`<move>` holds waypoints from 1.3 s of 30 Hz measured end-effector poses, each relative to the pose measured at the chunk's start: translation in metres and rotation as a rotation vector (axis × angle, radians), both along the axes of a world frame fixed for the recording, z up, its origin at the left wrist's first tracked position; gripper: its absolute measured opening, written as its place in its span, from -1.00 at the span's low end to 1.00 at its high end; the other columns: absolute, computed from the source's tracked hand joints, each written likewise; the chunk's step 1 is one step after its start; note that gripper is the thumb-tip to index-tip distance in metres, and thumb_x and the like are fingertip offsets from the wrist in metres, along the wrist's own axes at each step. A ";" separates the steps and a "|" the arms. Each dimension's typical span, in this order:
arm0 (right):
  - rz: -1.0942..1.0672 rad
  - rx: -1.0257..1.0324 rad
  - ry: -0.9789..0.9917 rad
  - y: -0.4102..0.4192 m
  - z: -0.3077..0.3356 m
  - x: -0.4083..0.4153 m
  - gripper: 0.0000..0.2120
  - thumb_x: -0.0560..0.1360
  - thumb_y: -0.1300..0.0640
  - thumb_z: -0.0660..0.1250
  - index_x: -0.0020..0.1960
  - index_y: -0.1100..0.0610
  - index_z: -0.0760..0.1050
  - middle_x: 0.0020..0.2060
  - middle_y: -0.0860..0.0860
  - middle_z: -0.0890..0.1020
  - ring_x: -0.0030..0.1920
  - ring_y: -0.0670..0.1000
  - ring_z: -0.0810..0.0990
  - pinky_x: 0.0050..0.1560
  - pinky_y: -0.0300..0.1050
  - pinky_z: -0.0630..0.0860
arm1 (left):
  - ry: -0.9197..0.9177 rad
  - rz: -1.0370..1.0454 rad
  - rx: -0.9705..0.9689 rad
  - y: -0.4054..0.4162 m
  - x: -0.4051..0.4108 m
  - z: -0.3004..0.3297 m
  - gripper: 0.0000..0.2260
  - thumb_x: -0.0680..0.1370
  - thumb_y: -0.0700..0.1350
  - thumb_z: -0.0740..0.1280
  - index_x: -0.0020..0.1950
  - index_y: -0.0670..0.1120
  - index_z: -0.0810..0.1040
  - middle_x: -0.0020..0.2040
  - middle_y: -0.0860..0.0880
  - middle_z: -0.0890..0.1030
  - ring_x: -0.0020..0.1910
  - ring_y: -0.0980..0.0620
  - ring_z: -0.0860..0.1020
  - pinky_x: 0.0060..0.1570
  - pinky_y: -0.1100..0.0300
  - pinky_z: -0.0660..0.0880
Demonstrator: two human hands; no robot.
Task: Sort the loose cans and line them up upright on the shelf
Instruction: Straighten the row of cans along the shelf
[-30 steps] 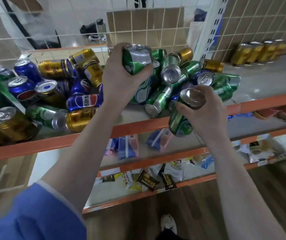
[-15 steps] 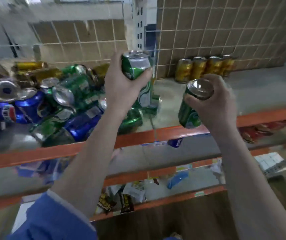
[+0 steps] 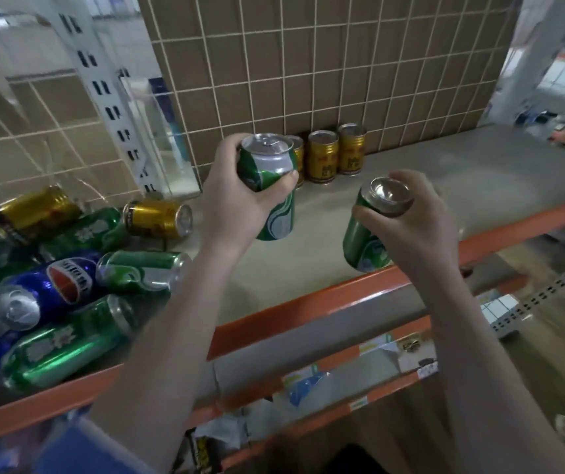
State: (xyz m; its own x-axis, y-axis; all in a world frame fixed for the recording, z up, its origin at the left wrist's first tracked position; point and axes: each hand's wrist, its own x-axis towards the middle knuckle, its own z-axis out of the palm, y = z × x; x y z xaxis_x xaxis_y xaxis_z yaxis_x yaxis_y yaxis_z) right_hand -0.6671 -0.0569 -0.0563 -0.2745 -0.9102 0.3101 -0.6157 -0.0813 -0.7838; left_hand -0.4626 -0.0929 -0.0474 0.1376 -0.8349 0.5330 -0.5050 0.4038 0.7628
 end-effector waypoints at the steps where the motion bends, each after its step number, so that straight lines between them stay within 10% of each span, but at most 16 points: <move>1: 0.002 0.013 -0.005 -0.008 0.000 -0.012 -0.46 0.33 -0.03 0.47 0.25 -0.01 0.39 0.01 -0.10 0.45 -0.02 -0.08 0.44 -0.07 -0.17 0.35 | -0.017 -0.005 0.007 -0.007 -0.011 -0.002 -0.49 0.36 0.07 0.49 0.21 -0.05 0.41 0.01 0.20 0.51 -0.03 0.28 0.51 -0.05 0.42 0.46; 19: 0.302 0.102 0.104 -0.202 -0.015 -0.272 -0.40 0.26 -0.04 0.51 0.25 -0.07 0.40 0.09 -0.01 0.51 -0.06 -0.11 0.37 -0.08 -0.28 0.25 | 0.113 0.315 0.064 -0.160 -0.278 -0.021 -0.48 0.36 0.01 0.51 0.24 -0.01 0.40 0.04 0.23 0.49 0.07 0.18 0.52 0.01 0.31 0.51; 27: 0.411 0.125 0.108 -0.227 -0.023 -0.303 -0.35 0.27 -0.06 0.52 0.30 -0.07 0.38 0.15 -0.01 0.50 0.07 -0.04 0.44 -0.02 -0.22 0.29 | 0.029 0.389 0.098 -0.185 -0.314 -0.023 -0.44 0.36 0.00 0.52 0.28 -0.04 0.39 0.04 0.20 0.46 0.04 0.24 0.46 0.00 0.43 0.44; 39: 0.439 0.078 0.133 -0.262 -0.016 -0.304 -0.40 0.26 -0.05 0.53 0.25 -0.03 0.43 0.09 -0.02 0.55 0.07 0.00 0.50 -0.01 -0.21 0.34 | 0.029 0.417 0.164 -0.189 -0.316 -0.057 -0.41 0.30 0.00 0.56 0.24 0.03 0.40 0.12 0.13 0.53 0.14 0.12 0.50 0.12 0.04 0.52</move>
